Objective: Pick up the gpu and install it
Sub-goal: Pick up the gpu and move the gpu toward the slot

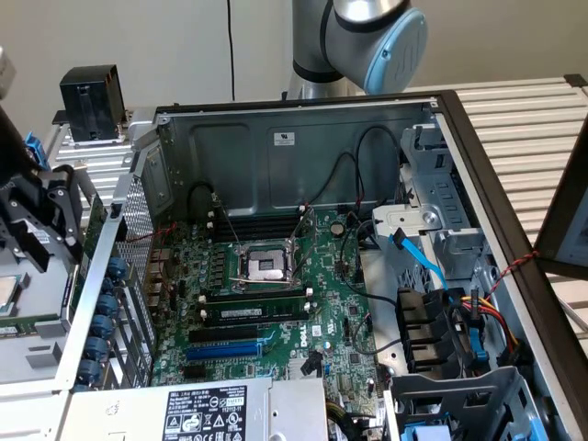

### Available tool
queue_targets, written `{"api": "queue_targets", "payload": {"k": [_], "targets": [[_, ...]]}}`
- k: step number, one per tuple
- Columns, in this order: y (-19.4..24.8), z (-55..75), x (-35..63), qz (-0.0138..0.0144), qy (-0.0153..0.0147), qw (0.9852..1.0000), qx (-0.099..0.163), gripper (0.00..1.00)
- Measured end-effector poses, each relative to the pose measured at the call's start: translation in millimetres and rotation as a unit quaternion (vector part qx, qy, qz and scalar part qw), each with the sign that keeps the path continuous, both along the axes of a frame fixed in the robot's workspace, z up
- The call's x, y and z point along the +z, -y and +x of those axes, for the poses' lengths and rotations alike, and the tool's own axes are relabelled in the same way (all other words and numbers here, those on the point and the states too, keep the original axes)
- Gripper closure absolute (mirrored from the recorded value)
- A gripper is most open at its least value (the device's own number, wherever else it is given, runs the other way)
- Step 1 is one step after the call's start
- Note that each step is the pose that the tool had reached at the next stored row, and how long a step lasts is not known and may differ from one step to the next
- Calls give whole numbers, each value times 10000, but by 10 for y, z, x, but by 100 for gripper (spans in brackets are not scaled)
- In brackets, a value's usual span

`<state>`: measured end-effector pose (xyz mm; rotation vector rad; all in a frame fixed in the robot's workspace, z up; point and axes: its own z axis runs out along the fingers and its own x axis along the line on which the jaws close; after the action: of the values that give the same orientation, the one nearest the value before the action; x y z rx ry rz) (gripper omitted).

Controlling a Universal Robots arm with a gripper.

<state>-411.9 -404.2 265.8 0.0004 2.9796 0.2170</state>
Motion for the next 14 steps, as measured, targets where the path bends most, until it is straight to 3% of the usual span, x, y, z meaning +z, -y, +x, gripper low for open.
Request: {"api": "queue_targets", "payload": {"k": [3, 4, 7, 9, 10, 12, 14], "targets": [[0, 57, -16, 5, -1, 10000, 32, 49], [0, 83, -21, 23, -3, 10000, 32, 49], [0, 89, -39, 105, -20, 9999, 32, 49], [1, 89, -44, 176, -44, 9998, 26, 49], [1, 89, -48, 191, -53, 9998, 14, 49], [1, 89, -53, 188, -57, 9998, -17, 49], [2, 88, -62, 127, -56, 9999, -46, 49]]}}
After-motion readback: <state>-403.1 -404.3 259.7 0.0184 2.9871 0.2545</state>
